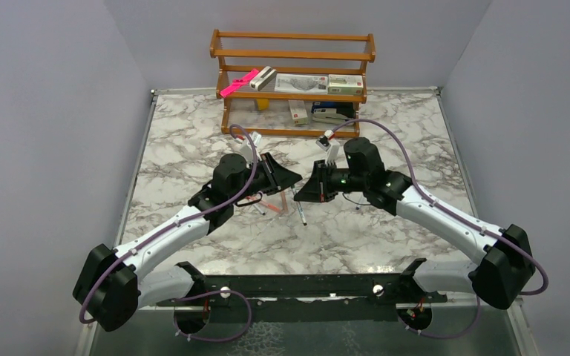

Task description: Open the pen caps

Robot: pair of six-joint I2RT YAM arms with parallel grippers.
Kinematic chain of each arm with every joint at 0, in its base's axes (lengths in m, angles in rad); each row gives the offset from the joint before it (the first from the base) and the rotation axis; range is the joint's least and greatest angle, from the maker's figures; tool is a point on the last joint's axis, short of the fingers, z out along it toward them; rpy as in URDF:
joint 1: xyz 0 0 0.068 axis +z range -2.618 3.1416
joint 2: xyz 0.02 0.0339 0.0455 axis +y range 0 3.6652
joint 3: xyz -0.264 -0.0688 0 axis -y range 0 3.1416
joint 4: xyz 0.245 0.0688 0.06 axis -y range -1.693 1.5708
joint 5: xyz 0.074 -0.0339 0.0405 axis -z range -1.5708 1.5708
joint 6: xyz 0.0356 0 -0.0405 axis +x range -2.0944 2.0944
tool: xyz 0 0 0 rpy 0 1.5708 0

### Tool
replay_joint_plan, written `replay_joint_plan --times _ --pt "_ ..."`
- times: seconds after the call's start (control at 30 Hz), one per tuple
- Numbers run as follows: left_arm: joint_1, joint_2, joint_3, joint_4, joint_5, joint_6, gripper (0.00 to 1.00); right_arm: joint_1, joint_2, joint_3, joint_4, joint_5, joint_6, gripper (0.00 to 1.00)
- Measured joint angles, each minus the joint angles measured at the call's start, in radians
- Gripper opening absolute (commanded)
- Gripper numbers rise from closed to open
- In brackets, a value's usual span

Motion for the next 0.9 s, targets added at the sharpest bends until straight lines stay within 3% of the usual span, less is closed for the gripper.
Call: replay_joint_plan --times 0.13,0.37,0.57,0.77,0.83,0.9 --pt "0.0 0.0 0.0 -0.005 0.0 0.002 0.27 0.002 0.002 0.001 -0.004 0.003 -0.006 0.01" --pt "-0.001 0.006 0.018 -0.042 0.003 0.01 0.32 0.003 0.005 0.018 -0.023 0.043 -0.011 0.01" --pt "-0.001 0.007 0.029 -0.054 0.004 0.022 0.15 0.003 0.01 0.047 -0.048 0.07 -0.026 0.01" --pt "-0.001 0.019 0.032 -0.06 0.008 0.029 0.05 0.003 0.024 0.048 -0.051 0.076 -0.035 0.01" --pt "-0.001 0.023 0.032 -0.06 0.008 0.029 0.04 0.003 0.027 0.048 -0.053 0.076 -0.036 0.06" --pt "-0.001 0.024 0.032 -0.061 0.008 0.03 0.04 0.003 0.029 0.048 -0.053 0.075 -0.036 0.19"
